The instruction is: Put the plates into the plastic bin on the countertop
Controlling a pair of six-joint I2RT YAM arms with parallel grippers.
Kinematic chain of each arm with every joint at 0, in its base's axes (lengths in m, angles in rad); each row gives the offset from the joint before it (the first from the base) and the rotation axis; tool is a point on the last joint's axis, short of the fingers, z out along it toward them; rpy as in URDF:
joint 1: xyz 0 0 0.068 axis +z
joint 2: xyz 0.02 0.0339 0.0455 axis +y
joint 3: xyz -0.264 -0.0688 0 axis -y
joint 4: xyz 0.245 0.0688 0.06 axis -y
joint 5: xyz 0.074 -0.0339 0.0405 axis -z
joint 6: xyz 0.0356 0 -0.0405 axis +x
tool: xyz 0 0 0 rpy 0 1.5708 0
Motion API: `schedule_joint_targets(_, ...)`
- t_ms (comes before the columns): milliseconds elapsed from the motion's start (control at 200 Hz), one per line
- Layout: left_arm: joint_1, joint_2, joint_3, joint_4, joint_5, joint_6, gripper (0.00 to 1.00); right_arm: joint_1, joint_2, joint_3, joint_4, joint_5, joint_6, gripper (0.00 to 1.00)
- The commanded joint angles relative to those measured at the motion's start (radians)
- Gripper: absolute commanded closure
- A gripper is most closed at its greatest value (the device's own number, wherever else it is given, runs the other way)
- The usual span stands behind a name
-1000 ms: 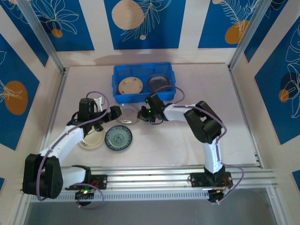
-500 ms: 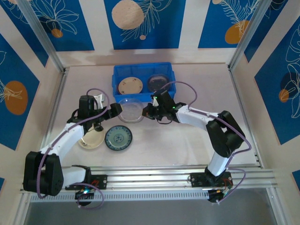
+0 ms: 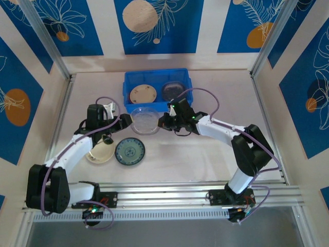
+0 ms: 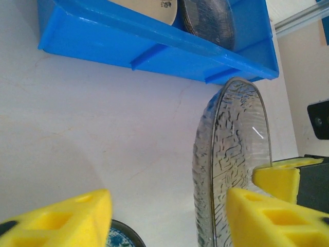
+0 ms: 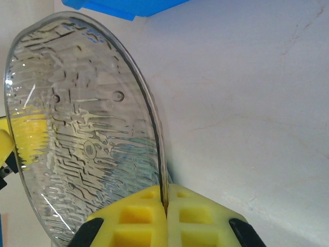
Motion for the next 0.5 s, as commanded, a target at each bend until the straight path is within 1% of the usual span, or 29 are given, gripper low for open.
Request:
schedule_joint_targets(0,-0.008,0.015,0.009,0.032,0.031,-0.011,0.47,0.013,-0.05,0.019,-0.035,0.026,-0.042,1.0)
schedule_joint_targets(35,-0.009,0.02,0.011,0.035,0.036,-0.014,0.48,0.017,-0.053,0.026,-0.044,0.035,-0.052,1.0)
schedule_joint_targets(90,-0.011,0.024,0.013,0.041,0.041,-0.018,0.56,0.024,-0.056,0.037,-0.059,0.05,-0.064,1.0)
schedule_joint_targets(130,-0.012,0.028,0.015,0.042,0.042,-0.02,0.57,0.029,-0.059,0.044,-0.067,0.061,-0.074,1.0)
schedule_joint_targets(180,-0.017,0.031,0.018,0.043,0.044,-0.021,0.62,0.035,-0.06,0.053,-0.078,0.075,-0.083,1.0)
schedule_joint_targets(230,-0.02,0.036,0.02,0.045,0.044,-0.023,0.64,0.039,-0.062,0.06,-0.088,0.088,-0.091,1.0)
schedule_joint_targets(290,-0.025,0.042,0.026,0.048,0.044,-0.024,0.71,0.044,-0.066,0.064,-0.089,0.097,-0.094,1.0)
schedule_joint_targets(335,-0.03,0.046,0.029,0.048,0.044,-0.025,0.72,0.047,-0.069,0.067,-0.089,0.102,-0.099,1.0)
schedule_joint_targets(400,-0.034,0.054,0.037,0.045,0.04,-0.026,0.81,0.049,-0.07,0.073,-0.094,0.112,-0.101,1.0)
schedule_joint_targets(475,-0.038,0.06,0.041,0.046,0.038,-0.026,0.85,0.049,-0.072,0.078,-0.096,0.114,-0.102,1.0)
schedule_joint_targets(495,-0.039,0.062,0.042,0.045,0.038,-0.027,0.88,0.05,-0.073,0.078,-0.097,0.116,-0.103,1.0)
